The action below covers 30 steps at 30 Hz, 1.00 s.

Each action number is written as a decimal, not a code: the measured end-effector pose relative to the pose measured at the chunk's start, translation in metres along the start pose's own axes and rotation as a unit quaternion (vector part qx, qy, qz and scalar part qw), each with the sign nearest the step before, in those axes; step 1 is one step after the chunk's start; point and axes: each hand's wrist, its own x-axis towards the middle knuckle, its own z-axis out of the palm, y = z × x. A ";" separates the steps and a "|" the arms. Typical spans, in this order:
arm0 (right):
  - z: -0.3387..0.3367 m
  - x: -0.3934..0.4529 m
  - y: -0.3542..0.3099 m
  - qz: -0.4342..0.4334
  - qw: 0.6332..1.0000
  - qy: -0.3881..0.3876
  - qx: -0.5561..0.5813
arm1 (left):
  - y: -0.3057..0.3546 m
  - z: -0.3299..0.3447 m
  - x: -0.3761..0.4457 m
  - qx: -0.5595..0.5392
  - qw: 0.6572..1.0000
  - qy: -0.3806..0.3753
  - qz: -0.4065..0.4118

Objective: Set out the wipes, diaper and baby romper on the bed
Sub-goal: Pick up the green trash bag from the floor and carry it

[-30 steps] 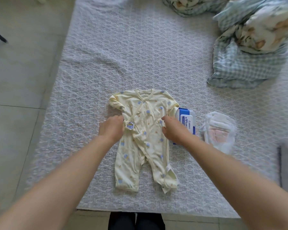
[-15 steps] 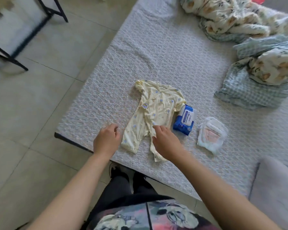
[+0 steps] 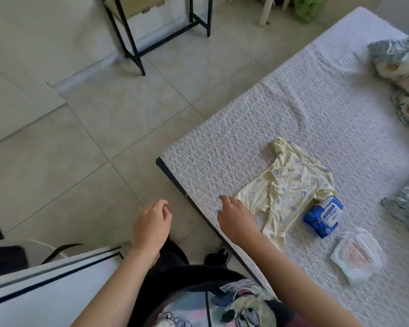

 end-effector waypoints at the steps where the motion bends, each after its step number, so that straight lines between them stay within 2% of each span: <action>1: 0.001 0.011 -0.014 0.000 1.000 -0.003 0.009 | -0.011 -0.007 0.007 -0.001 1.000 0.006 -0.004; 8: 0.005 0.086 -0.111 0.003 1.000 -0.007 -0.006 | -0.087 -0.060 0.090 0.043 0.999 -0.010 0.009; 12: -0.001 0.125 -0.156 0.016 1.000 0.001 0.006 | -0.106 -0.092 0.148 0.086 0.996 -0.001 0.019; 22: -0.051 0.247 -0.207 0.015 0.999 0.028 0.032 | -0.091 -0.146 0.291 0.111 0.986 0.019 0.122; 30: -0.111 0.385 -0.211 0.014 0.997 0.075 0.016 | -0.044 -0.198 0.430 0.195 0.960 0.040 0.199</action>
